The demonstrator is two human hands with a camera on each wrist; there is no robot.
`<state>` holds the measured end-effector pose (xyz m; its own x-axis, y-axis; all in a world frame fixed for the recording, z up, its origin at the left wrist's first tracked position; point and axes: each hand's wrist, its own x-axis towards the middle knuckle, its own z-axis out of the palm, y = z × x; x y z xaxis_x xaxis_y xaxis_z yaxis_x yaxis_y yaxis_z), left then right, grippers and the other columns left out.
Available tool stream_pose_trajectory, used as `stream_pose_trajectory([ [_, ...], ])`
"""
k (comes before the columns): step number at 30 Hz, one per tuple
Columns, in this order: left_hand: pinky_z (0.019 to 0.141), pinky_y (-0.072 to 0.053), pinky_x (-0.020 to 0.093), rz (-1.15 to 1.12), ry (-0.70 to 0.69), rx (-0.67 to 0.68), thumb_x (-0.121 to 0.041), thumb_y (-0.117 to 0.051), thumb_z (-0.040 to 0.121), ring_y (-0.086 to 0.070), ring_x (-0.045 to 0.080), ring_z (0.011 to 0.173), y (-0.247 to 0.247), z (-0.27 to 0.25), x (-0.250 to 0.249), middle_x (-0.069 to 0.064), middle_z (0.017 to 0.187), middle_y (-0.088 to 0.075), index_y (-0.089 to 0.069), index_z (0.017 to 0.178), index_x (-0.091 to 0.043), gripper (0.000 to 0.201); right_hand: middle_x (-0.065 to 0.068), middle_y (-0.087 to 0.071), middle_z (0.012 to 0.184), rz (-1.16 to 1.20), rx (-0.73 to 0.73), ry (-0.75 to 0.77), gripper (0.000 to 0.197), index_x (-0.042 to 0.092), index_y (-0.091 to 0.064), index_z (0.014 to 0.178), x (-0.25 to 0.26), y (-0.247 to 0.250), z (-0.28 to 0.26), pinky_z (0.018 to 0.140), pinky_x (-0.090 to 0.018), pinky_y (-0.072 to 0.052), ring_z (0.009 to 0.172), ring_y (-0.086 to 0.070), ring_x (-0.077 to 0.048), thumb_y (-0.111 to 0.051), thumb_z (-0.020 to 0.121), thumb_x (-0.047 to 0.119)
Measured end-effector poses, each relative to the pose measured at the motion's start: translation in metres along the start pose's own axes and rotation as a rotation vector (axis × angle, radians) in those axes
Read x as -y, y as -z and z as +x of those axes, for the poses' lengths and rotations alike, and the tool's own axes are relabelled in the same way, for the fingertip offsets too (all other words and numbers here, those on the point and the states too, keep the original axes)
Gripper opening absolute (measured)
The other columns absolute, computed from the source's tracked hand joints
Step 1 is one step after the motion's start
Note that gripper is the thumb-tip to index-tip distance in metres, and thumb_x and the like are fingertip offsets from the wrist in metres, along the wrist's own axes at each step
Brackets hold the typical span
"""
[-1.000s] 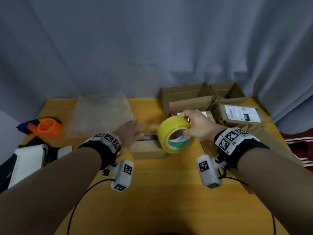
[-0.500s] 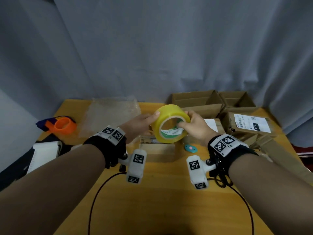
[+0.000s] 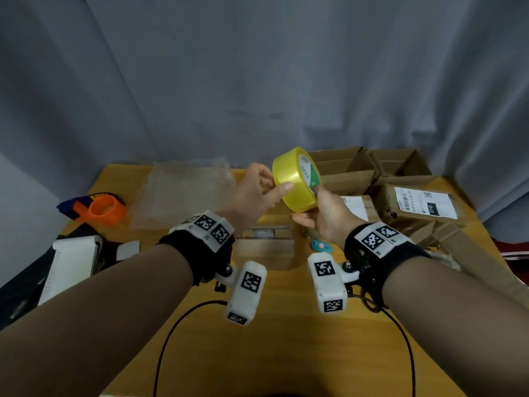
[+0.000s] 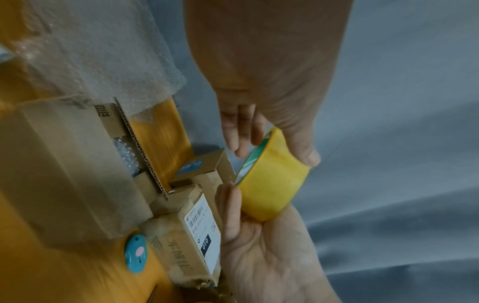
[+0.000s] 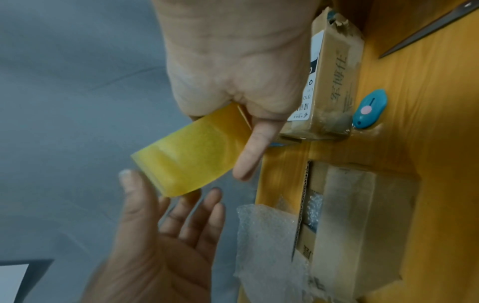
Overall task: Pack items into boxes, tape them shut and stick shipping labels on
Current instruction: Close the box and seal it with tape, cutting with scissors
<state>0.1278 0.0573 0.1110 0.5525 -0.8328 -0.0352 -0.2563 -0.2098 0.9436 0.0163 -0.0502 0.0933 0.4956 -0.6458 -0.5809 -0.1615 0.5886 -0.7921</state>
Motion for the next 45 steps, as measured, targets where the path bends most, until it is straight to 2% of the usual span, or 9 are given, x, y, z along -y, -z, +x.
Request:
stream_pose_trajectory([
  [4,0.071,-0.059,0.029,0.061,0.301,0.233,-0.053,-0.046,0.092,-0.070,0.021,0.078,0.000,-0.001,-0.009,0.014,0.089,-0.069,-0.057,0.099,-0.004,0.051,-0.014,-0.065,0.092,0.115,-0.044,0.021,0.028,0.006,-0.053,0.118,0.000,-0.005,0.001,0.051,-0.028,-0.058,0.066,-0.067,-0.022,-0.045,0.099,0.024],
  [8,0.070,-0.057,0.027,-0.442,0.584,0.348,-0.063,-0.023,0.093,-0.071,0.019,0.076,0.001,-0.001,-0.011,0.010,0.081,-0.073,-0.062,0.096,-0.001,0.073,-0.016,-0.063,0.103,0.162,-0.115,0.084,0.034,0.004,-0.047,0.123,-0.004,-0.007,0.003,0.043,-0.024,-0.051,0.066,-0.066,-0.022,-0.054,0.092,0.016],
  [13,0.065,-0.059,0.028,-0.474,0.577,0.294,-0.069,-0.021,0.089,-0.071,0.020,0.070,0.006,0.001,-0.010,0.010,0.074,-0.071,-0.059,0.090,-0.002,0.077,-0.009,-0.055,0.105,0.212,-0.089,0.179,0.047,0.019,-0.034,0.122,-0.009,-0.005,0.006,0.072,-0.040,-0.059,0.094,-0.065,-0.028,-0.059,0.086,0.003],
  [17,0.056,-0.055,0.022,-0.558,0.529,0.237,-0.042,-0.040,0.099,-0.064,0.013,0.059,0.013,0.000,-0.004,0.005,0.070,-0.062,-0.053,0.084,-0.009,0.039,-0.002,-0.058,0.109,0.119,-0.016,0.280,0.054,0.028,-0.036,0.124,-0.012,0.001,0.007,0.085,-0.044,-0.055,0.103,-0.061,-0.023,-0.061,0.084,-0.001],
  [21,0.061,-0.056,0.023,-0.648,0.503,0.203,-0.021,-0.046,0.099,-0.065,0.015,0.067,0.023,0.001,0.003,0.005,0.074,-0.058,-0.056,0.090,-0.007,0.020,0.001,-0.059,0.114,0.057,0.035,0.300,0.053,0.040,-0.045,0.107,-0.014,0.009,0.006,0.093,-0.053,-0.050,0.110,-0.060,-0.025,-0.065,0.082,-0.002],
  [28,0.070,-0.058,0.027,-0.574,0.598,0.251,-0.035,-0.045,0.098,-0.067,0.022,0.088,0.024,-0.012,0.006,0.013,0.094,-0.067,-0.057,0.108,-0.001,0.037,-0.006,-0.060,0.116,0.108,0.025,0.282,0.046,0.034,-0.048,0.105,-0.021,0.002,0.002,0.095,-0.056,-0.048,0.109,-0.060,-0.028,-0.063,0.082,-0.004],
  [32,0.066,-0.057,0.023,-0.553,0.510,0.135,-0.016,-0.048,0.098,-0.062,0.016,0.076,0.022,-0.013,0.005,0.009,0.084,-0.062,-0.060,0.094,-0.006,0.016,-0.007,-0.060,0.117,0.175,0.020,0.282,0.047,0.030,-0.048,0.108,-0.022,-0.003,0.002,0.095,-0.053,-0.049,0.107,-0.061,-0.028,-0.062,0.083,-0.007],
  [40,0.059,-0.054,0.020,-0.569,0.519,0.043,-0.020,-0.053,0.096,-0.058,0.012,0.067,0.024,-0.009,0.002,0.005,0.074,-0.060,-0.059,0.087,-0.006,0.018,-0.014,-0.061,0.120,0.134,0.010,0.297,0.048,0.035,-0.048,0.102,-0.019,-0.004,0.004,0.092,-0.055,-0.050,0.108,-0.062,-0.030,-0.066,0.080,-0.005],
  [45,0.056,-0.053,0.018,-0.649,0.552,0.085,-0.011,-0.051,0.096,-0.054,0.011,0.064,0.029,-0.011,0.000,0.004,0.069,-0.055,-0.056,0.080,-0.006,0.018,-0.005,-0.064,0.108,0.103,0.056,0.317,0.047,0.034,-0.050,0.102,-0.018,-0.001,0.000,0.096,-0.056,-0.047,0.106,-0.063,-0.028,-0.067,0.080,-0.004],
])
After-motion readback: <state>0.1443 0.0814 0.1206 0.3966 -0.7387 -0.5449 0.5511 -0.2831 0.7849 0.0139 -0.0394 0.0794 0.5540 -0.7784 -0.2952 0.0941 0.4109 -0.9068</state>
